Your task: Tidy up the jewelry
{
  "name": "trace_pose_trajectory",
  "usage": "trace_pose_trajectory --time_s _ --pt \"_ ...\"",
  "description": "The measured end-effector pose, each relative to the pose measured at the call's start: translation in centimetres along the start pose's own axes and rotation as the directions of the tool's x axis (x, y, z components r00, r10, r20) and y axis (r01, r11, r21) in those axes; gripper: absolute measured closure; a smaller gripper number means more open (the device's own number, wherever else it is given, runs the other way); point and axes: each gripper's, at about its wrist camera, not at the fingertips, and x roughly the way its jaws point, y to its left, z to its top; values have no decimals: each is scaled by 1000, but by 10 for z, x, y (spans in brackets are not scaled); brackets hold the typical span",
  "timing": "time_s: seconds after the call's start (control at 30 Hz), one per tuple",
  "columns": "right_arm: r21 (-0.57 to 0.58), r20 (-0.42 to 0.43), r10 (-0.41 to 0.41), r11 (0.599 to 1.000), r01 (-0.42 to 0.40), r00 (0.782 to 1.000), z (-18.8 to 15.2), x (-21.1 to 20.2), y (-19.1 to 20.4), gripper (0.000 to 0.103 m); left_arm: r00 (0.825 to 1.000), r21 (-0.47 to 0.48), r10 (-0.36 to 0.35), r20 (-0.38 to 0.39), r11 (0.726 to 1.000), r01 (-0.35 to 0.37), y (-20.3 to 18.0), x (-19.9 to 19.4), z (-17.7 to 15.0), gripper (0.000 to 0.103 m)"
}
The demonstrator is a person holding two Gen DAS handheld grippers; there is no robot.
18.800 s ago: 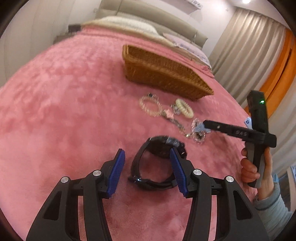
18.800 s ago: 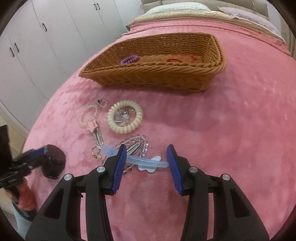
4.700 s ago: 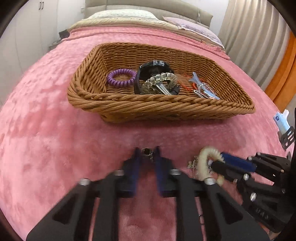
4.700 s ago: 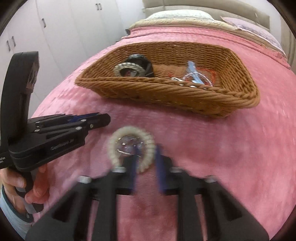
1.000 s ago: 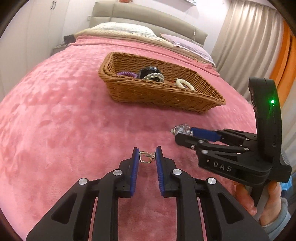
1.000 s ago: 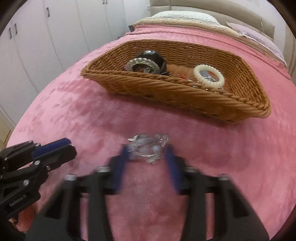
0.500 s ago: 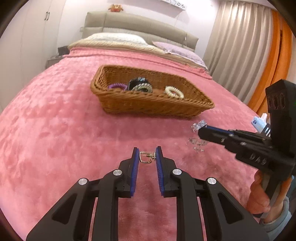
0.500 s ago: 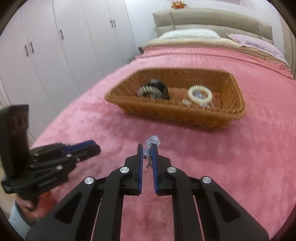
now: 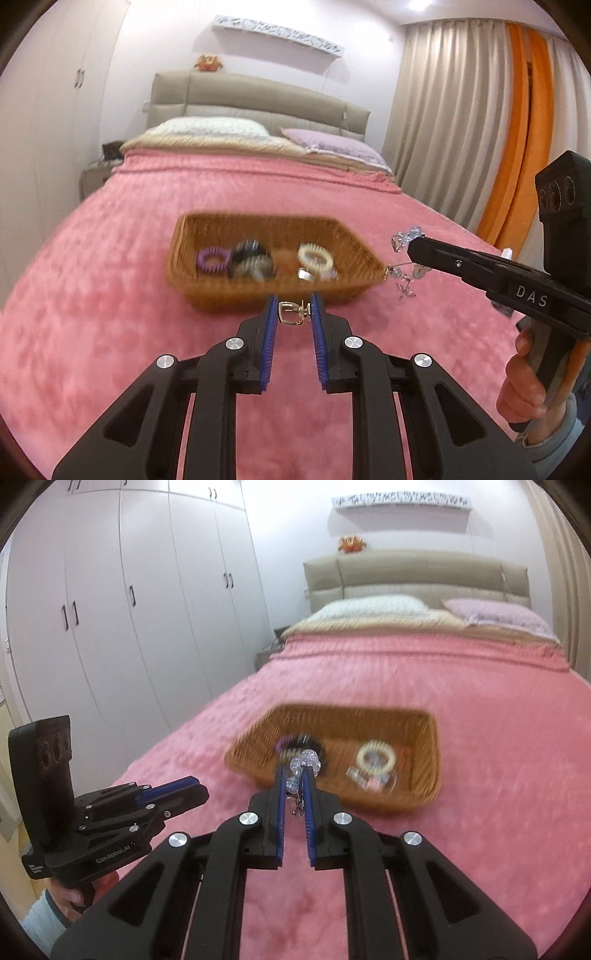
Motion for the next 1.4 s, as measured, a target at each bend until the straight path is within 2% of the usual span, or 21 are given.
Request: trace_pose_trajectory --time_s 0.17,0.2,0.23,0.4,0.53,0.63,0.8,0.83,0.87,0.93,1.0,1.1,1.2,1.33,1.4 --pt "4 68 -79 997 79 995 36 17 -16 95 997 2 -69 29 998 69 0 22 43 86" --pt "11 77 -93 996 92 993 40 24 -21 95 995 5 -100 27 995 100 1 35 51 86" --pt "28 68 -100 995 98 993 44 35 -29 95 994 8 -102 28 995 102 2 45 55 86" --pt "85 -8 -91 992 91 996 56 90 -63 95 992 -25 -122 -16 992 121 9 111 63 86" --pt "143 -104 -63 987 77 993 56 140 -88 95 988 -55 -137 -71 990 133 14 152 59 86" --pt "169 -156 -52 983 78 986 47 165 -99 95 981 -61 -162 -104 986 157 19 167 53 86" --pt "229 -219 -12 971 63 976 31 183 -108 95 981 -59 -130 -144 991 122 20 181 45 85" --pt "240 -228 4 969 53 974 30 183 -110 93 982 -59 -117 -145 992 109 22 180 45 76" --pt "258 -230 22 965 39 973 30 182 -112 91 983 -60 -110 -144 993 102 23 179 46 62" --pt "298 -208 50 954 14 977 32 173 -116 75 987 -67 -109 -115 993 102 26 167 49 53" --pt "323 -180 69 946 -7 981 35 160 -116 65 987 -82 -129 -100 989 121 30 154 53 50" --pt "320 -146 74 947 -24 987 40 133 -110 65 990 -88 -135 -50 988 130 29 125 60 37" --pt "297 -111 66 954 -30 992 45 99 -98 54 990 -88 -141 8 986 141 25 84 63 29" --pt "240 -34 33 970 -24 999 45 43 -72 46 991 -65 -117 61 991 121 10 34 58 21" --pt "218 -6 17 976 -16 1000 41 20 -61 43 993 -43 -67 102 997 71 -1 5 53 15"
